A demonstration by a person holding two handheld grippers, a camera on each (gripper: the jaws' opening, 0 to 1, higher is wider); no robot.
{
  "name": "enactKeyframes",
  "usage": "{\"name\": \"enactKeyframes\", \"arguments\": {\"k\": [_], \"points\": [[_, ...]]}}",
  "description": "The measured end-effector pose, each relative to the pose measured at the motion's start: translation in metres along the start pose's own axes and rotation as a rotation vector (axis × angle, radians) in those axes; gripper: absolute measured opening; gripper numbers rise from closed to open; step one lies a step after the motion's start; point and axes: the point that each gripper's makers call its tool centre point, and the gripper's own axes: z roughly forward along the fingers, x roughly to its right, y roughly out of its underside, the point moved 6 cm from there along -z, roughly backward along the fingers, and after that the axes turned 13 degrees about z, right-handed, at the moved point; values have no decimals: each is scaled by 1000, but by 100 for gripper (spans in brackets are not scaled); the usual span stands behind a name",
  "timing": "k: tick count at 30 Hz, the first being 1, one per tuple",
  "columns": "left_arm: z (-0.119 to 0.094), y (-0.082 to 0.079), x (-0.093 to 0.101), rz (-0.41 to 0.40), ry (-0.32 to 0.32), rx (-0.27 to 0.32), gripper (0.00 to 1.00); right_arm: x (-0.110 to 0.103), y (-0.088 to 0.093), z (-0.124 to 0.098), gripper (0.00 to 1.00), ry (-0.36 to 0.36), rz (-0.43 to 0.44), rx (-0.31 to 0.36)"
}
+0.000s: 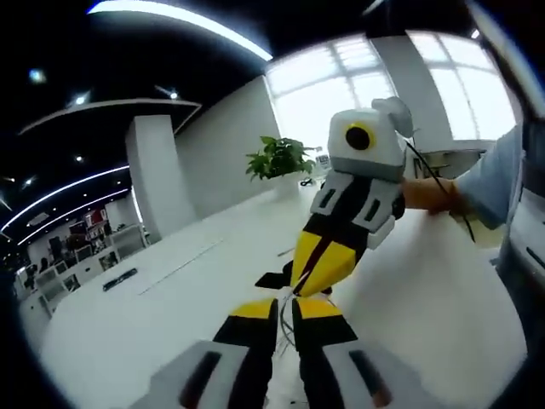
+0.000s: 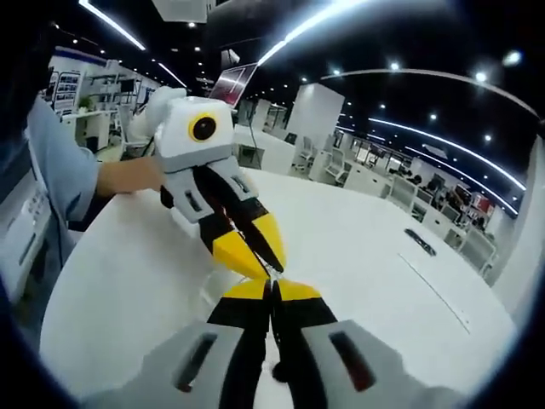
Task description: Peel open the Velcro strap on the desktop, arrange the wired earphones neatly onto it, and close the Velcro strap to secure them.
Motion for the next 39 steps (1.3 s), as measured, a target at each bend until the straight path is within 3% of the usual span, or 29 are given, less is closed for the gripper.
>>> {"name": "enactKeyframes", "arguments": {"k": [13, 17, 25, 39], "points": [[-6, -1, -4, -55, -15, 7, 6, 4, 6, -8, 4, 5, -17, -35], [-10, -1, -5, -74, -24, 15, 6, 11, 9, -14, 4, 36, -47, -59], [-14, 5, -8, -93, -46, -5, 6, 28, 9, -37, 3, 57, -54, -81], [-15, 14, -10, -135, -58, -45, 6, 42, 15, -51, 3, 55, -56, -131]]}}
